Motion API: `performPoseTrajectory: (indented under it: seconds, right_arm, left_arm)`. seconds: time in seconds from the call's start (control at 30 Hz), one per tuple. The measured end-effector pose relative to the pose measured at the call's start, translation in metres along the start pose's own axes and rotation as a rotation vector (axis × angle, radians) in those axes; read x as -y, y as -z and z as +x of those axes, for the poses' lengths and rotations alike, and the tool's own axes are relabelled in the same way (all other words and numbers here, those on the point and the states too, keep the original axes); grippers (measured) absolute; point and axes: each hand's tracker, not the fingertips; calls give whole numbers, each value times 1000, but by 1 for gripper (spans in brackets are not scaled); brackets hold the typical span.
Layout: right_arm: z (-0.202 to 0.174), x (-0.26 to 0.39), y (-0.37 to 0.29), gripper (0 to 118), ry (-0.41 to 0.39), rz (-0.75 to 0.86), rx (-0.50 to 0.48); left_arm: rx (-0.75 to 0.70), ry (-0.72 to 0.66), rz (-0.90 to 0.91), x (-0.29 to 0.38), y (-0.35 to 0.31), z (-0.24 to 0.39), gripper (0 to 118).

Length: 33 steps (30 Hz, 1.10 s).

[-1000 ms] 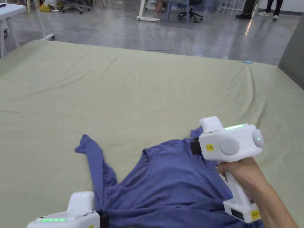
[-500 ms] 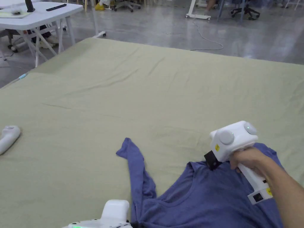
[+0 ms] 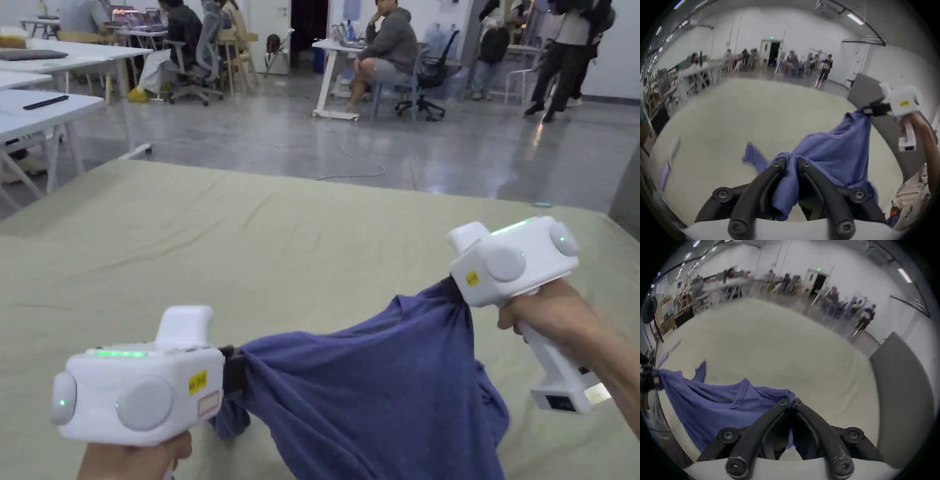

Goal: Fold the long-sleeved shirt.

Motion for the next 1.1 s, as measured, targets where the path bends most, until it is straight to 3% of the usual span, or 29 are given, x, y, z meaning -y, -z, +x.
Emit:
performPoseTrajectory:
  seconds: [0.1, 0.23, 0.3, 0.33, 0.37, 0.47, 0.57, 0.8, 0.9, 1.1]
  right_arm:
    - [48, -33, -70, 0, 84, 146, 66]
    - [92, -82, -153, 0, 168, 323, 167]
    - [108, -106, -180, 0, 172, 368, 237]
    - [113, -119, -191, 0, 141, 391, 296]
    - [120, -130, -202, 0, 163, 396, 340]
    - [144, -154, -228, 0, 287, 476, 280]
    - [154, -174, -250, 0, 320, 545, 296]
    - [158, -190, -258, 0, 346, 580, 311]
    - [151, -175, -230, 0, 340, 548, 298]
    - [117, -102, -130, 0, 416, 395, 181]
  left_arm:
    - [107, 27, 134, -87, -6, 14, 7]
    - [123, 65, 260, -203, -32, 56, 7]
    - [118, 50, 286, -259, -39, 66, 7]
    - [172, 39, 313, -285, -43, 68, 7]
    - [204, 2, 337, -309, -47, 69, 7]
    - [207, -25, 372, -366, -61, 80, 7]
    - [118, 83, 437, -400, -79, 101, 7]
    - [78, 96, 473, -409, -88, 118, 7]
    - [62, 99, 440, -389, -70, 110, 7]
    - [52, 108, 274, -297, 9, 85, 7]
